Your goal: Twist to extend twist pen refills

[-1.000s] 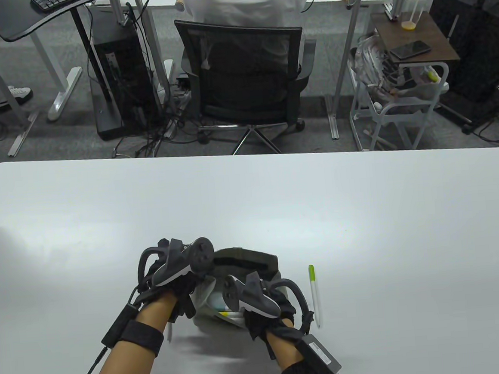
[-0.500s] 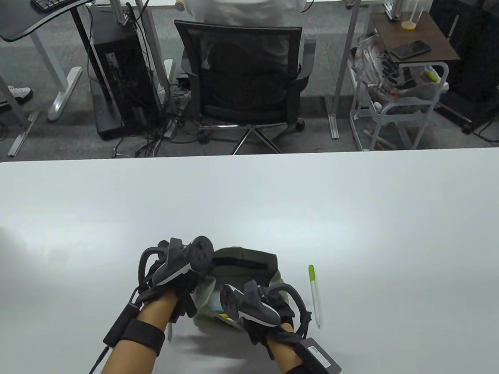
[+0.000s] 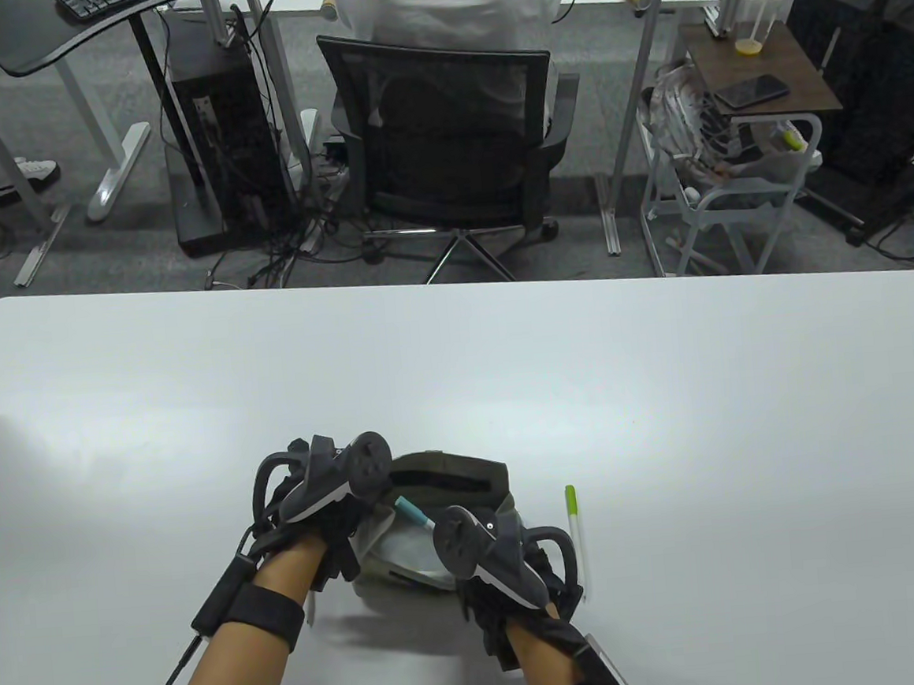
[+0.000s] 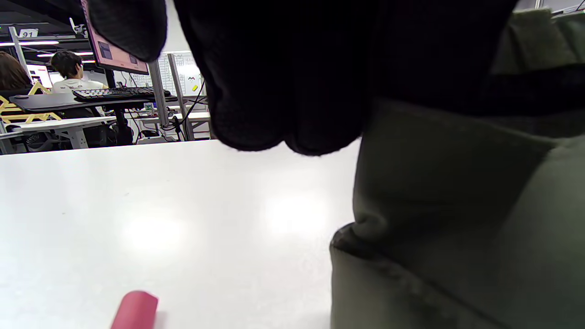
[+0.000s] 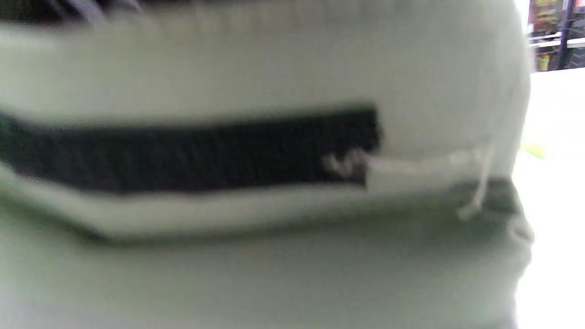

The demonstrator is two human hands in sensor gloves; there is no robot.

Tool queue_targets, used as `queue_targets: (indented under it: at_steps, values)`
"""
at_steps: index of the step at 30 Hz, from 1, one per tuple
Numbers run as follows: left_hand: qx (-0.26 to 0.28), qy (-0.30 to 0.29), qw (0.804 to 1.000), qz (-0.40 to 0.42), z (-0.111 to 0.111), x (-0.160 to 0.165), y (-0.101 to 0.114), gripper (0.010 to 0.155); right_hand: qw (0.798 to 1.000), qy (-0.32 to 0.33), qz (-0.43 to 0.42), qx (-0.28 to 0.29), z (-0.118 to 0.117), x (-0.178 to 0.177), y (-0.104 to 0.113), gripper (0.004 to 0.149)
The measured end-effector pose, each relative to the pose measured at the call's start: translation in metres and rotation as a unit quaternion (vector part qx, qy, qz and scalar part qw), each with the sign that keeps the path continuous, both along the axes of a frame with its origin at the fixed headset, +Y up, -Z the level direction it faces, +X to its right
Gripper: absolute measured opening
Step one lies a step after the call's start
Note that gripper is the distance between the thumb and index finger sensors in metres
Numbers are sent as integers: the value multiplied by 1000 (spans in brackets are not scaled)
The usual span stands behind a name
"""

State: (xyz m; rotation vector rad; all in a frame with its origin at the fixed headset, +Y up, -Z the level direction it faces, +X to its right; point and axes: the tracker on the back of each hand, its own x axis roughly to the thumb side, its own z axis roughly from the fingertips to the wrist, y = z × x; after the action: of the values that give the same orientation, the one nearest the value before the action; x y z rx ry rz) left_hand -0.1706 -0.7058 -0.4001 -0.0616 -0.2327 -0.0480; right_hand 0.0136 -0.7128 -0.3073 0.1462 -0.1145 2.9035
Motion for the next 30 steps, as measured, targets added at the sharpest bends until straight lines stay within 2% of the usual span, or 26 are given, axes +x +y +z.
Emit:
queue_targets:
  at_steps: [3,6,9,14,17,21,25,27,30]
  values:
    - [-5,0,1000,12,4,-2,1,48,997,-7,-68,47,10,9,19,45]
    - [-15,6,999,37,10,-7,11,58,987,-16,-132,93,19,21,32,45]
    - [3,-10,995,99,19,-9,38,62,981,-25,-153,115,24,27,34,45]
    - [107,-47,974,193,49,0,103,58,975,-22,-194,105,25,27,33,45]
    - [118,-76,964,227,65,13,126,57,976,-15,-191,103,25,23,32,45]
    - [113,-97,965,217,77,30,138,61,977,-8,-189,102,27,20,31,45]
    - [134,-93,974,160,84,44,139,60,975,-7,-193,106,27,19,32,45]
    - [158,-103,972,143,85,47,137,57,975,-6,-194,107,28,19,32,45]
    - [163,-111,968,158,86,50,136,50,975,-9,-194,106,27,20,30,45]
